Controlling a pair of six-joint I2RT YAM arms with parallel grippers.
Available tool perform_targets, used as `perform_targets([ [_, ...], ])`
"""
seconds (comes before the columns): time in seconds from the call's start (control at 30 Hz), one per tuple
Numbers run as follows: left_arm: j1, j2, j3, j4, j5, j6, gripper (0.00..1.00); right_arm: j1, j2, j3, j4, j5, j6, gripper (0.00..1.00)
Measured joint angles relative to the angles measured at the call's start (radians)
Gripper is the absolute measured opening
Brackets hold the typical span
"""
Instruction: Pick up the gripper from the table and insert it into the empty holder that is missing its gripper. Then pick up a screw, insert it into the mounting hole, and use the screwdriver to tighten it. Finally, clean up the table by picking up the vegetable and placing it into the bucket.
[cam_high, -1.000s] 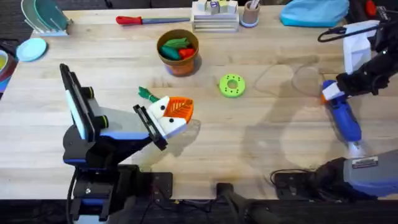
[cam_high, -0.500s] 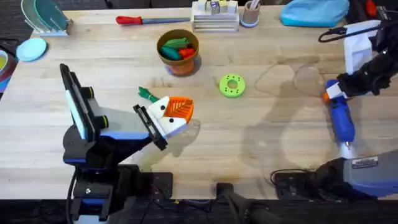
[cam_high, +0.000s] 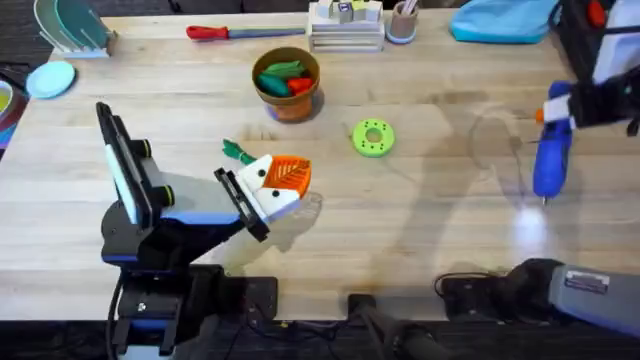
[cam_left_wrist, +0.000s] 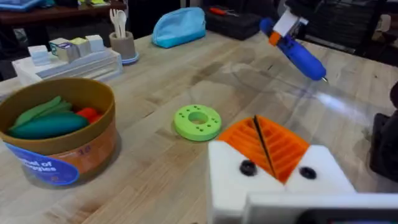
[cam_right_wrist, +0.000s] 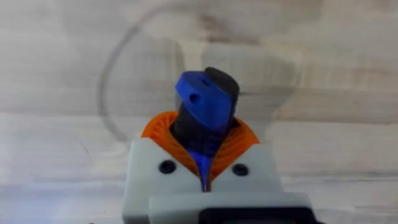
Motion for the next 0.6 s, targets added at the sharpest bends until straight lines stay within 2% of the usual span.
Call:
perform_targets([
  [0.13,0.0,0.0,0.0,0.0,0.0,0.0,0.013,0.04,-0.124,0.0,0.106,-0.061,0.062,0.021],
  [0.3,0.0,0.0,0.0,0.0,0.0,0.0,0.013,0.133,-0.292,0.0,0.318,-0.173,0.224,0.021],
  [0.43,0.0,0.0,0.0,0.0,0.0,0.0,0.013,0.279,-0.375,-0.023,0.532,-0.21,0.33,0.021],
  [0.6,0.0,0.0,0.0,0.0,0.0,0.0,0.013,0.531,-0.395,-0.097,0.787,-0.236,0.44,0.021],
])
